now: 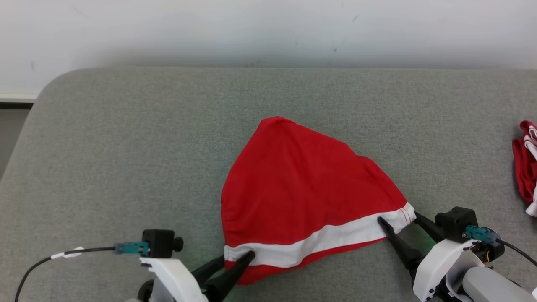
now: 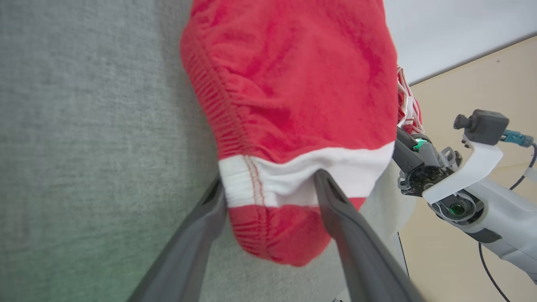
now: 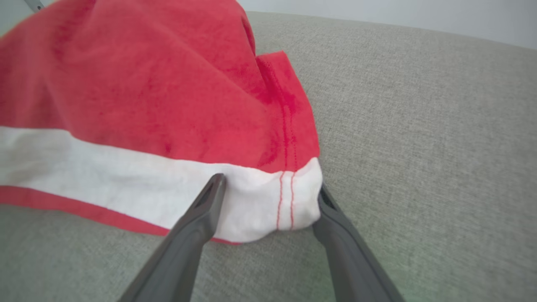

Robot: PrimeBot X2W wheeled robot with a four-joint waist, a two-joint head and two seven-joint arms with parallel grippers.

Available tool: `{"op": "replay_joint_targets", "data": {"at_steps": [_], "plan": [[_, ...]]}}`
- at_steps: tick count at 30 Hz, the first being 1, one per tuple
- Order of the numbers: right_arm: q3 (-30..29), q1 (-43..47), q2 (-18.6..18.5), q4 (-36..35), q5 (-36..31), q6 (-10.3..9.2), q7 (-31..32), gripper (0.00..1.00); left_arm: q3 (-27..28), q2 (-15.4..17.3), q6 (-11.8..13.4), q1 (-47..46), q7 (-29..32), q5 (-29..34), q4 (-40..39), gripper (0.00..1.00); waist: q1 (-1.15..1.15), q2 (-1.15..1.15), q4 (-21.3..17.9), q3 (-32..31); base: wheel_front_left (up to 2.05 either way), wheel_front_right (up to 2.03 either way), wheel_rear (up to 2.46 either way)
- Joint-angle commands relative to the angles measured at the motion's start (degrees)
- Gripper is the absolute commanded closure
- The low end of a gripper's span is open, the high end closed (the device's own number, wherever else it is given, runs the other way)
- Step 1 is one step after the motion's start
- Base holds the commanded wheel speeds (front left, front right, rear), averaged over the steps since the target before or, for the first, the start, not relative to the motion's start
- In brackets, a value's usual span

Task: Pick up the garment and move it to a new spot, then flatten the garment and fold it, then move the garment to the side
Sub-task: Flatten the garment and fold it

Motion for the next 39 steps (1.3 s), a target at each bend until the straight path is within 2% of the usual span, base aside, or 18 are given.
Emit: {"op": "replay_joint_targets", "data": {"at_steps": [1, 2, 3, 4, 5, 7, 9, 16, 24, 32, 39], "plan": [[0.78, -1.12, -0.27, 0.05, 0.76, -0.15, -0.53, 0.0, -0.75, 0.47, 0.1, -1.27, -0.82, -0.71, -0.16, 0.0, -0.01, 0.0, -0.11, 0.3, 0.0, 0.0, 0.0], [1.22, -1.29, -0.24, -0.08, 1.14, -0.15, -0.73, 0.0, -1.47, 0.61, 0.09, -1.74, -1.1, -0.95, -0.39, 0.24, -0.01, 0.0, -0.17, 0.44, 0.0, 0.0, 0.0], [1.8, -1.56, -0.3, -0.11, 1.48, -0.15, -0.74, 0.19, -2.26, 0.74, 0.09, -2.14, -1.32, -1.28, -0.6, 0.6, -0.01, 0.0, -0.22, 0.54, 0.0, 0.0, 0.0], [2.35, -1.8, -0.31, -0.19, 1.9, -0.15, -0.95, 0.5, -2.9, 0.91, 0.1, -2.54, -1.75, -1.47, -0.81, 0.85, -0.01, 0.0, -0.26, 0.62, 0.0, 0.0, 0.0], [2.86, -1.95, -0.24, -0.42, 2.49, -0.15, -1.05, 0.62, -3.31, 1.14, 0.1, -2.87, -2.21, -1.82, -0.81, 1.0, -0.01, 0.0, -0.3, 0.7, 0.0, 0.0, 0.0], [3.89, -2.33, -0.43, -0.58, 3.49, -0.15, -1.23, 0.76, -4.5, 1.63, 0.1, -3.67, -3.28, -1.74, -1.09, 1.0, -0.01, 0.0, -0.34, 0.82, 0.0, 0.0, 0.0], [4.94, -2.73, -0.66, -0.69, 4.37, -0.15, -1.32, 1.0, -5.54, 2.07, 0.1, -4.25, -4.63, -1.74, -0.85, 1.0, -0.01, 0.0, -0.32, 0.85, 0.0, 0.0, 0.0], [5.19, -3.36, -1.99, -2.47, 8.28, -0.15, -3.44, 1.0, -8.52, 3.92, 0.1, -5.73, -10.0, -0.85, -0.94, 1.0, -0.01, 0.0, -0.4, -0.1, 0.0, 0.0, 0.0], [2.29, 0.33, -5.8, -10.22, 11.42, -0.15, -4.1, 1.0, -9.89, 6.29, 0.1, -5.38, -14.16, -1.91, -6.38, 1.0, -0.01, 0.0, -0.7, -2.91, 0.0, 0.0, 0.0], [-6.23, 8.58, -9.92, -22.58, 12.07, -0.15, -4.18, 1.0, -7.82, 8.78, 0.49, -2.66, -18.5, -2.3, -13.32, 1.0, -0.01, 0.0, -2.55, -7.26, 0.0, 0.0, 0.0], [-15.36, 17.83, -14.07, -37.07, 12.8, -0.15, -4.2, 1.0, -5.28, 12.29, 3.37, 0.87, -21.03, -2.49, -23.11, 1.0, -0.01, 0.0, -5.62, -10.15, 0.0, 0.0, 0.0]]}}
